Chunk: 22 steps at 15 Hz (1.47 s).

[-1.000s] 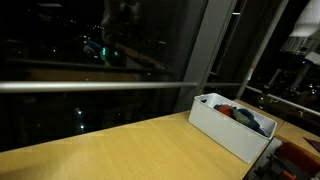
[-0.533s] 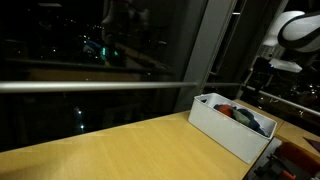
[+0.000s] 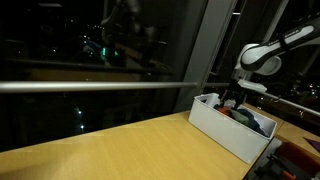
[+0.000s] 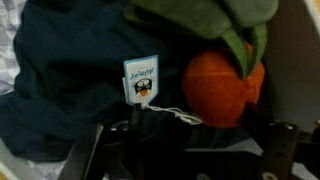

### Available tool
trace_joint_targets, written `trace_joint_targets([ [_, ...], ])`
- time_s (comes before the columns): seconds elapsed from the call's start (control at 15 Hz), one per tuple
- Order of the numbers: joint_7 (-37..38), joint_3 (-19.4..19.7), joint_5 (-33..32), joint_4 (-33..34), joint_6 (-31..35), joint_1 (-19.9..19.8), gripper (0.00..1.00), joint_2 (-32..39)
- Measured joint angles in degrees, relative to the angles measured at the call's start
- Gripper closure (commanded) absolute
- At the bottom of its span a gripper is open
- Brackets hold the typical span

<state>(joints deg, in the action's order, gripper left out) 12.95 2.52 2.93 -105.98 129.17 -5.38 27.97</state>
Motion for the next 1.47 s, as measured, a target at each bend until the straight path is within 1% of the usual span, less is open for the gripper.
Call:
trace_joint_targets([
  [0.13,0.0,0.2,1.6,2.2,-0.6,-0.5,0.0,3.5],
  [0.47,0.0,0.5,3.2,7.2,-3.2,-1.7,0.0,12.1],
  [0.53,0.0,0.5,3.4,8.4,-4.0,-1.7,0.12,13.8],
  [0.6,0.0,0.5,3.4,9.6,-4.8,-1.7,0.28,15.3],
  [0.73,0.1,0.5,3.5,12.2,-6.8,-1.7,0.4,17.7],
  [0.8,0.1,0.5,3.5,13.4,-7.8,-1.8,0.49,18.4],
  [0.87,0.2,0.5,3.6,14.4,-8.9,-1.8,0.55,18.8],
  [0.93,0.2,0.5,3.6,15.0,-9.8,-1.8,0.64,18.9],
  [1.07,0.2,0.5,3.8,15.6,-10.9,-1.8,0.79,18.6],
  [1.27,0.1,0.5,4.5,14.9,-11.5,-1.9,0.99,16.8],
  [1.47,-1.1,0.5,6.8,11.2,-11.5,-2.0,1.0,12.4],
])
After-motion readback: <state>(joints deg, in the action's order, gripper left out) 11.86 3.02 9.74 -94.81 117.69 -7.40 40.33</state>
